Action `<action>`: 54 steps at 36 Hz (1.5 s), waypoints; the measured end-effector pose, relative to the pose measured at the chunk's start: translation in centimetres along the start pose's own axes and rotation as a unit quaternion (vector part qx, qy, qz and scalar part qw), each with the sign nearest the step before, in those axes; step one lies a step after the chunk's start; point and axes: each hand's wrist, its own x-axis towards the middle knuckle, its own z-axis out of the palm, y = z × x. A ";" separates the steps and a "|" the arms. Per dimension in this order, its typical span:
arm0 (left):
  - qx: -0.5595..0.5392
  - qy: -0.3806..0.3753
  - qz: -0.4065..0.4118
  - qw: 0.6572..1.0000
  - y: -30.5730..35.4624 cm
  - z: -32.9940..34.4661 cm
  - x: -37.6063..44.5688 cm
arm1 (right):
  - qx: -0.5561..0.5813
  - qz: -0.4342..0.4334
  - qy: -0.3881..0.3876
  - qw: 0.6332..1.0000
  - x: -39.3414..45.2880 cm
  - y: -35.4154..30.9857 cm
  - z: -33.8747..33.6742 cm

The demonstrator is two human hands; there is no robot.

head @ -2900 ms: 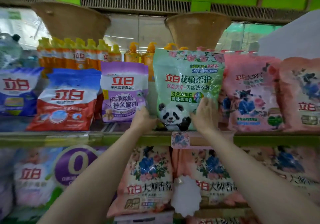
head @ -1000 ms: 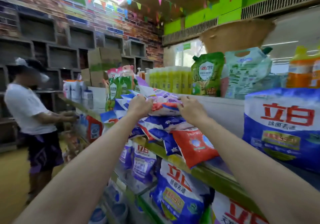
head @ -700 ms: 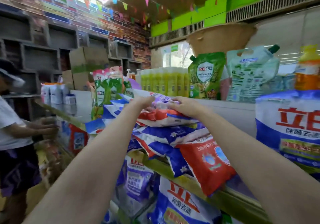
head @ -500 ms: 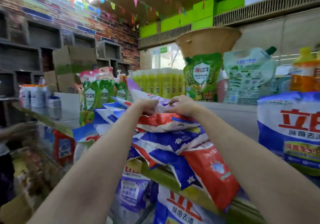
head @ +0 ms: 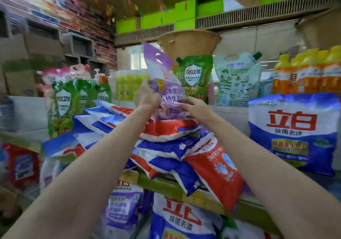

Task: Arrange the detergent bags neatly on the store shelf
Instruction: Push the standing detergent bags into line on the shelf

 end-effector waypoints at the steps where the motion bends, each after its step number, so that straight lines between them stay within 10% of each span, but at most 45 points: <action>1: -0.032 0.015 0.012 0.999 0.4 -0.1 0.0 | 0.011 0.014 0.017 1.000 -0.3 0.1 -0.5; 6: -0.234 0.003 0.026 0.972 4.6 -0.8 -0.7 | 0.123 0.045 0.125 0.983 -1.6 0.5 -5.2; 11: -0.346 -0.078 -0.045 0.934 6.5 1.3 -3.5 | 0.313 0.027 0.052 0.948 -4.8 0.1 -10.0; 23: -0.312 -0.323 -0.079 0.890 12.0 7.0 -14.0 | 0.150 0.031 0.271 0.950 -14.3 1.8 -19.4; 54: -0.461 -0.319 -0.126 0.819 24.6 14.6 -30.9 | 0.161 0.116 0.309 0.930 -31.2 1.5 -34.9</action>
